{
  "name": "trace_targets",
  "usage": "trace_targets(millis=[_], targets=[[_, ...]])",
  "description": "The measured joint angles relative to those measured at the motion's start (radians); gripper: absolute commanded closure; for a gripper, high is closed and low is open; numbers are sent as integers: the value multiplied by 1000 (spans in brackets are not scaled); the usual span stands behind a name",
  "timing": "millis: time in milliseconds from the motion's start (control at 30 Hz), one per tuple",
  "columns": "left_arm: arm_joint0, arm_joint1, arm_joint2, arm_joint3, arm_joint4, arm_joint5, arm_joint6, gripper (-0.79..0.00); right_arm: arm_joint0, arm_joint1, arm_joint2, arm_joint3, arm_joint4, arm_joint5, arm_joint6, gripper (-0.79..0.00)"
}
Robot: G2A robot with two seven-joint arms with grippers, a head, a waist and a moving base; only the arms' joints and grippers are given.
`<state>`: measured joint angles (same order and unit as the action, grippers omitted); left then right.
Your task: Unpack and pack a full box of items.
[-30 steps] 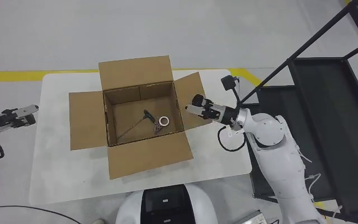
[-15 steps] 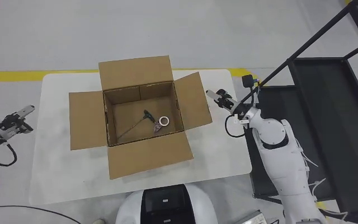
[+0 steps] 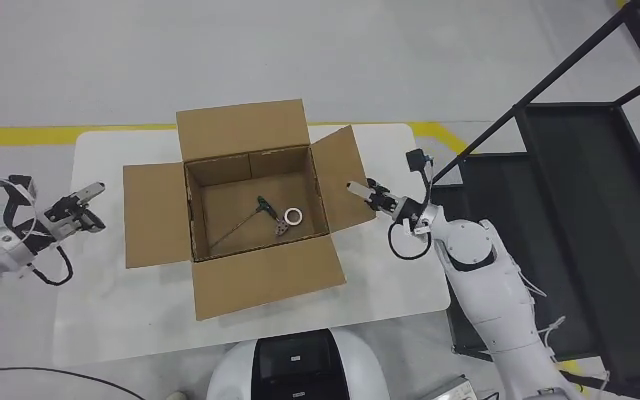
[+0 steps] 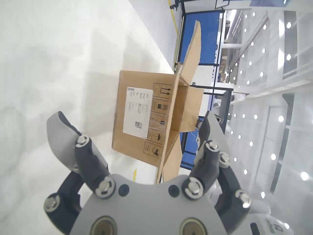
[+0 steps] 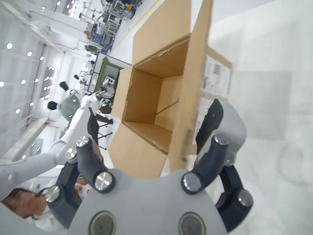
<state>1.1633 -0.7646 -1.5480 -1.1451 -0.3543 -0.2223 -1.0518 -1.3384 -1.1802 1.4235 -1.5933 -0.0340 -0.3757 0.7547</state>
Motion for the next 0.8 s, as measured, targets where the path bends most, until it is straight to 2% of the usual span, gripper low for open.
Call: trace_targets(millis=[167,300,533,800], targets=[[2,-1,-12,-80,-75,-10,-65,-785,-23,1,-43,-57,13,-13,39,-785],[-18,-7,11,-131,-117,-6,-107,-785,-26,-2,-95,-72,11,-10,51,-785],[-99,-25,98,-145,-144,-19,-169,-785,-20,-8,-182,-95,-8,-6,55,-785],[-196,-45,174,-151,-141,-75,-175,-785,-8,-10,-233,-91,-29,0,37,-785]])
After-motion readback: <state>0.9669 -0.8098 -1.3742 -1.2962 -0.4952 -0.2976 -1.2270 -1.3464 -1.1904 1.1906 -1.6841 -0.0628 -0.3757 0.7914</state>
